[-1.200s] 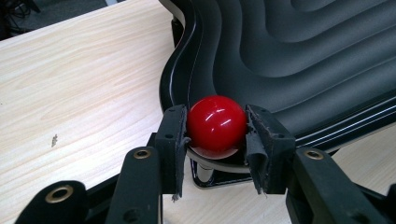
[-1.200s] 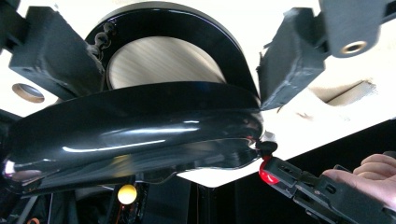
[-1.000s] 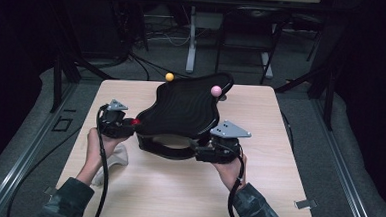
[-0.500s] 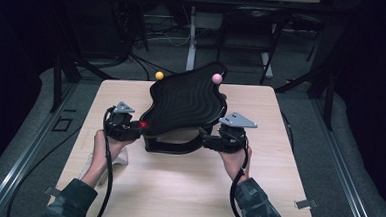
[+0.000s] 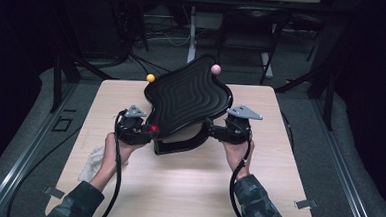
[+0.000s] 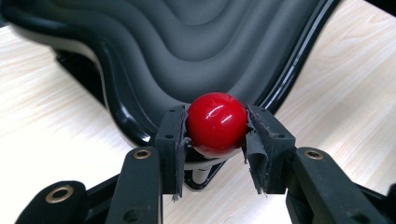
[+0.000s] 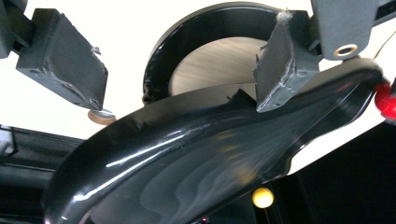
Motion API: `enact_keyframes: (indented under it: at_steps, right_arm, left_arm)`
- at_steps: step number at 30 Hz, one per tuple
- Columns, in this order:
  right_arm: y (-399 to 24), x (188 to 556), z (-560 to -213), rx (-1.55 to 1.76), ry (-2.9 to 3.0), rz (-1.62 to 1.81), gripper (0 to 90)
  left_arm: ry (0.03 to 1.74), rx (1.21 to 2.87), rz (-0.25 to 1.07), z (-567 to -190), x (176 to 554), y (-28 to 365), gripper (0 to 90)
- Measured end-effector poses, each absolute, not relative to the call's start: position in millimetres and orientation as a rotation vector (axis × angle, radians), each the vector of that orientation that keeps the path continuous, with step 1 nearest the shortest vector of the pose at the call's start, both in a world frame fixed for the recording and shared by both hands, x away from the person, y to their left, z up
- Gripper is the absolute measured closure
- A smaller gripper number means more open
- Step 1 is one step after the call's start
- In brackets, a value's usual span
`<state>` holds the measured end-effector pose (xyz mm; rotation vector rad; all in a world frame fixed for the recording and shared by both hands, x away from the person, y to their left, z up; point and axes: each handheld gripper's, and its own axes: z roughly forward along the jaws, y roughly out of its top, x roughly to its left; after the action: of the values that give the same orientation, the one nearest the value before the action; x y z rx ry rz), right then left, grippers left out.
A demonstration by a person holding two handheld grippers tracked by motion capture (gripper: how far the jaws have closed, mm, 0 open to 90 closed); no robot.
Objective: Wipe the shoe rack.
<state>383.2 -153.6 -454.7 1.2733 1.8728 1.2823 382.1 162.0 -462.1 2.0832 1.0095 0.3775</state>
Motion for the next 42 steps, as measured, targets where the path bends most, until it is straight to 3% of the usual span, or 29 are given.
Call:
enact_keyframes:
  at_steps: [4,8,11,17,20,22,25,30,42]
  right_arm:
    - [-157.6,387.1,-455.1,1.295,1.877,1.294,18.3]
    - [-155.2,384.2,-455.8,1.28,1.917,1.286,18.9]
    - [-153.7,382.5,-455.6,1.263,1.932,1.288,19.2]
    - [-152.1,377.8,-454.1,1.25,1.931,1.284,19.9]
    - [-152.0,374.6,-453.1,1.241,1.936,1.287,19.9]
    - [-151.8,371.7,-452.5,1.232,1.943,1.281,20.0]
    - [-150.8,368.9,-452.0,1.223,1.955,1.277,20.0]
    - [-146.4,365.3,-450.3,1.191,1.98,1.265,20.2]
    - [-128.1,365.3,-452.9,1.128,2.088,1.247,20.4]
  left_arm:
    - [0.982,2.082,0.35,-461.8,383.0,163.0,59.2]
    - [0.973,2.047,0.346,-455.6,380.9,177.2,45.1]
    - [0.961,2.041,0.341,-453.8,379.7,185.8,44.5]
    - [0.895,2.078,0.329,-459.0,377.9,178.2,63.0]
    - [0.884,2.061,0.323,-457.5,377.2,177.5,65.1]
    - [0.876,2.044,0.317,-457.2,376.2,175.8,76.9]
    - [0.869,2.05,0.323,-459.5,376.8,166.8,74.2]
    - [0.872,2.074,0.355,-463.7,380.3,153.5,60.6]
    - [0.779,2.071,0.327,-471.1,383.6,131.0,59.3]
